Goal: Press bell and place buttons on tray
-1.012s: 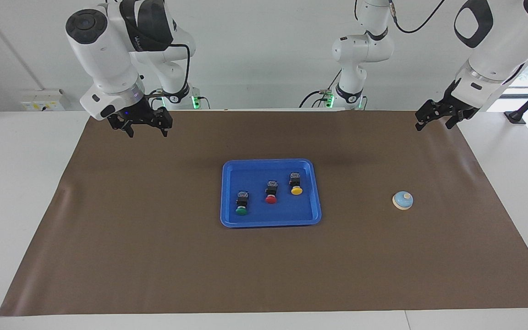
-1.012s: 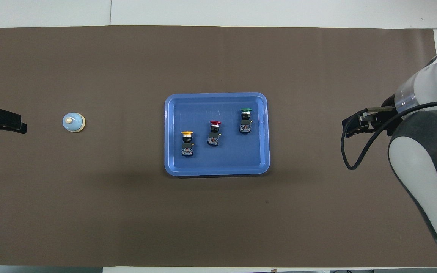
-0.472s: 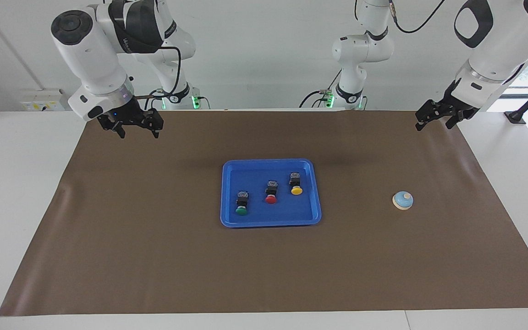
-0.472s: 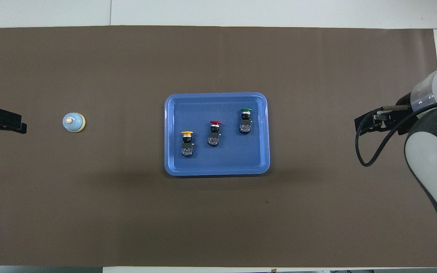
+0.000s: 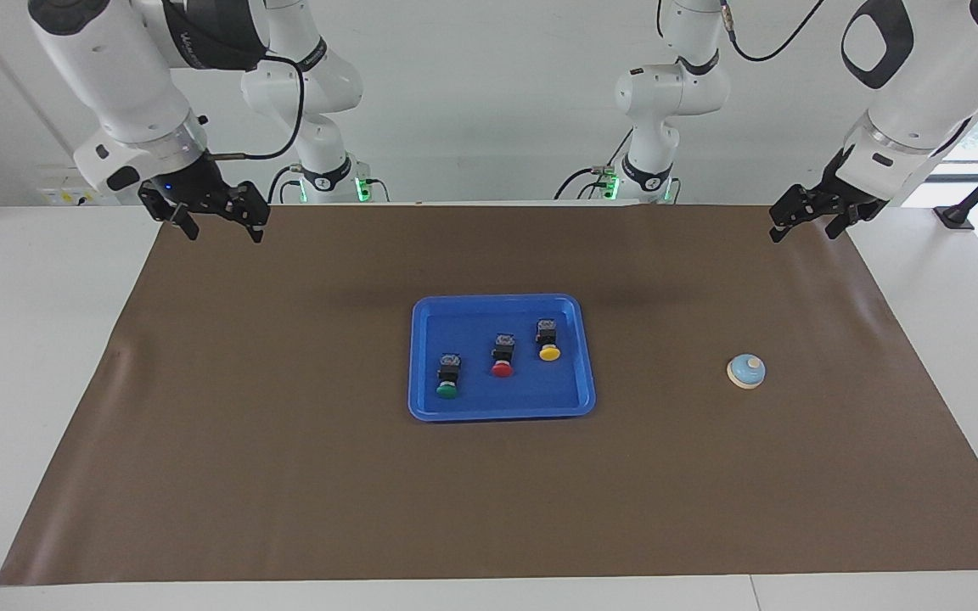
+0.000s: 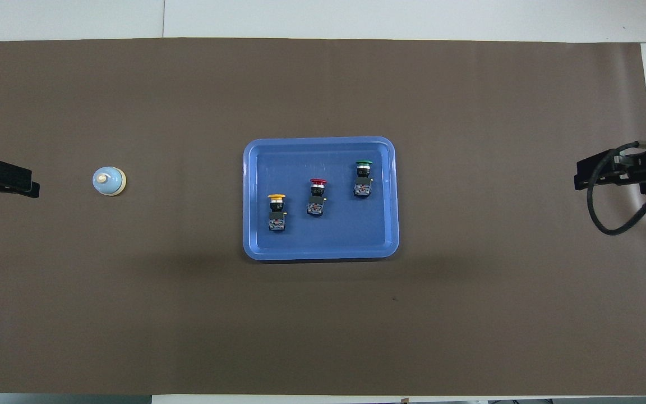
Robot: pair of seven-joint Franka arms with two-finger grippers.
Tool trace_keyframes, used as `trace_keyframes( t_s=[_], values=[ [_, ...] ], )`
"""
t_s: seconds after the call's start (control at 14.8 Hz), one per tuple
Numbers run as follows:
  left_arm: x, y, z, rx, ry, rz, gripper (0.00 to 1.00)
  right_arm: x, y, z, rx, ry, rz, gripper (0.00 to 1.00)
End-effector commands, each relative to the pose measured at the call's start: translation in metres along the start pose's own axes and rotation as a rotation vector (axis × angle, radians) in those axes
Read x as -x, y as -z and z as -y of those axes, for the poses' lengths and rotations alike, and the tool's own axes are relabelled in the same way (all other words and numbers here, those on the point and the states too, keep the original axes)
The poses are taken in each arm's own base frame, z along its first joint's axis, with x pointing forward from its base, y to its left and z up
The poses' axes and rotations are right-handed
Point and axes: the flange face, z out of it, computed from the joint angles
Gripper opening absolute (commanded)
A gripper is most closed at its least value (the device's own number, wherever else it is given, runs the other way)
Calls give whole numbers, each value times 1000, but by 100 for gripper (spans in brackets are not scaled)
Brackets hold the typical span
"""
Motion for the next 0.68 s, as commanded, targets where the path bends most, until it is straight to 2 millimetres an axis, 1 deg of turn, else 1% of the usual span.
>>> trace_keyframes(
  t_s=[0.0, 0.27, 0.4, 0.61],
  values=[
    [9, 1, 0, 8, 9, 1, 100, 1, 9, -23, -14, 39, -2, 100],
    [9, 1, -1, 8, 8, 0, 100, 1, 9, -20, -20, 46, 2, 100],
    [9, 1, -1, 8, 8, 0, 100, 2, 9, -20, -52, 41, 5, 100],
    [9, 1, 0, 8, 8, 0, 100, 1, 9, -22, -48, 39, 0, 100]
  ],
)
